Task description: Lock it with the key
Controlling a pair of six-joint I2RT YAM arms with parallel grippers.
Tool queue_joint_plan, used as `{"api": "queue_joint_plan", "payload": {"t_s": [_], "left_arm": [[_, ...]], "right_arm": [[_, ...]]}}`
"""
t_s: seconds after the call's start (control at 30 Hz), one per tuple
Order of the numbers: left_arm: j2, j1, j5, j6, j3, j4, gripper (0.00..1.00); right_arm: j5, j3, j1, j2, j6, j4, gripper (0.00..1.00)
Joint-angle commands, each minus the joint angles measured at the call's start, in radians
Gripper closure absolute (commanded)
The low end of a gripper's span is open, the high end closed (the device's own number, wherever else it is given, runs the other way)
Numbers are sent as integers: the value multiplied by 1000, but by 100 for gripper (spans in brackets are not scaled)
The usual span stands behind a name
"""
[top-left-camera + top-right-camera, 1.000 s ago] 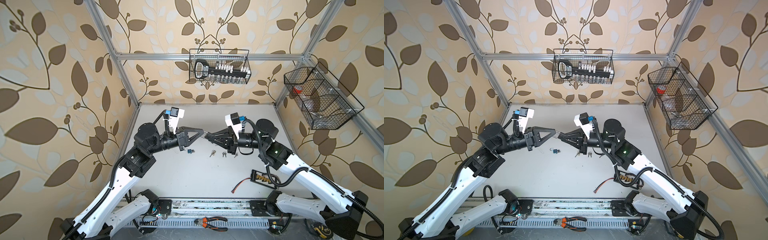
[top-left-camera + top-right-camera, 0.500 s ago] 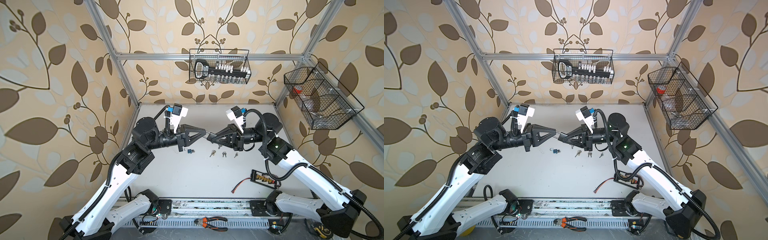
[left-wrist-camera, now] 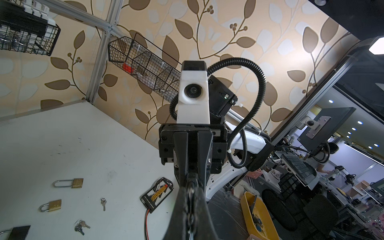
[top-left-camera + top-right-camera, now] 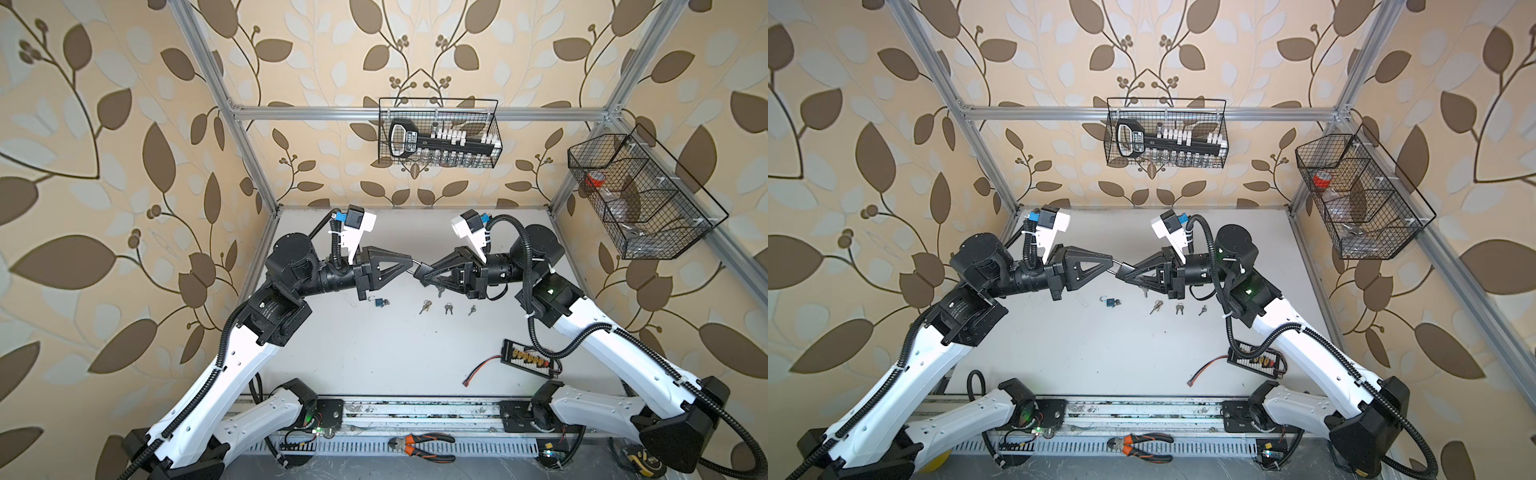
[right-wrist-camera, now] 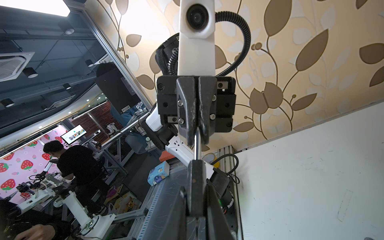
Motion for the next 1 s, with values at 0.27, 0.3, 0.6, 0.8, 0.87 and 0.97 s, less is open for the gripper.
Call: {"api": "queue_joint_plan", "payload": {"t_s": [0.27, 0.3, 0.6, 0.8, 0.87, 0.97], "left_arm": [[-8, -63, -48, -9, -94, 28, 100], [-6, -72, -55, -10, -101, 27, 100], [34, -209, -126, -13, -158, 71, 100], [94, -299, -156, 6, -157, 71, 100], [98, -305, -164, 8, -162, 67, 100], [55, -305, -258, 22, -157, 20, 100]], "right_arm": [[-2, 49, 6, -4, 37, 121, 100], [0, 48, 6, -4, 43, 129, 100], [38, 53, 8, -3, 14, 100, 100], [75, 54, 6, -20, 22, 142, 100], [82, 63, 7, -24, 13, 141, 100], [101, 65, 4, -40, -51, 90, 100]]}}
